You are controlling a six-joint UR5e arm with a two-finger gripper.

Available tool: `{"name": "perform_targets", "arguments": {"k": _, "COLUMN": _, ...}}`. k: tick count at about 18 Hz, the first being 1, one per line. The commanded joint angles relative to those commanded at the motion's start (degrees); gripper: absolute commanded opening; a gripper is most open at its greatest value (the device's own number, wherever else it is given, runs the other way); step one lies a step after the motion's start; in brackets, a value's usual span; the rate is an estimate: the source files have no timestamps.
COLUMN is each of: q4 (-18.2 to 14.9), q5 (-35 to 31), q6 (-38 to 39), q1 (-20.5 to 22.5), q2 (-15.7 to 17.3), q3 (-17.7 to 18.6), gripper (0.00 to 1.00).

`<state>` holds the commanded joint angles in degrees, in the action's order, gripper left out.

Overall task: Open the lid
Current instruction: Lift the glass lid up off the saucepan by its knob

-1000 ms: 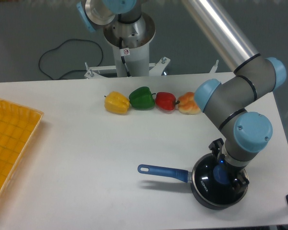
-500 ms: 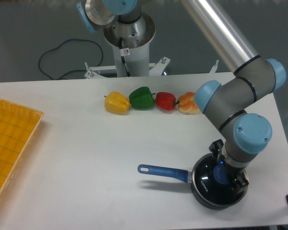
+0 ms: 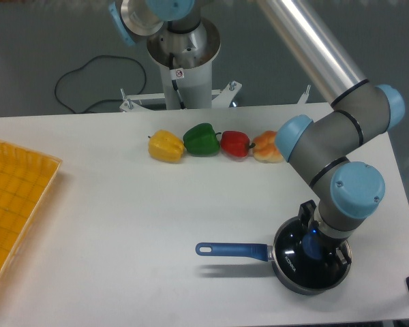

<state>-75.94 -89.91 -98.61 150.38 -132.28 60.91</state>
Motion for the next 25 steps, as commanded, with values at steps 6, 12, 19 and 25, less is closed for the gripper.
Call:
{"name": "perform_targets", "arguments": {"k": 6, "q4": -0.1, "q5": 0.0, "q6": 0.0, "q1": 0.0, "q2": 1.0, "q3": 0.7, "gripper": 0.63}}
{"name": "perform_targets", "arguments": {"k": 12, "q4": -0.4, "q5": -0.3, "q6": 0.0, "q1": 0.0, "q2": 3.0, "q3": 2.5, "gripper": 0.61}}
{"name": "perform_targets", "arguments": {"k": 19, "q4": -1.2, "q5": -0.9, "q6": 0.0, "q1": 0.7, "q2": 7.8, "q3": 7.9, "gripper": 0.61}}
{"name": "perform_targets", "arguments": {"k": 25, "q4": -3.9, "q5": -0.9, "q6": 0.0, "q1": 2.1, "q2": 11.2, "q3": 10.4, "gripper": 0.61}}
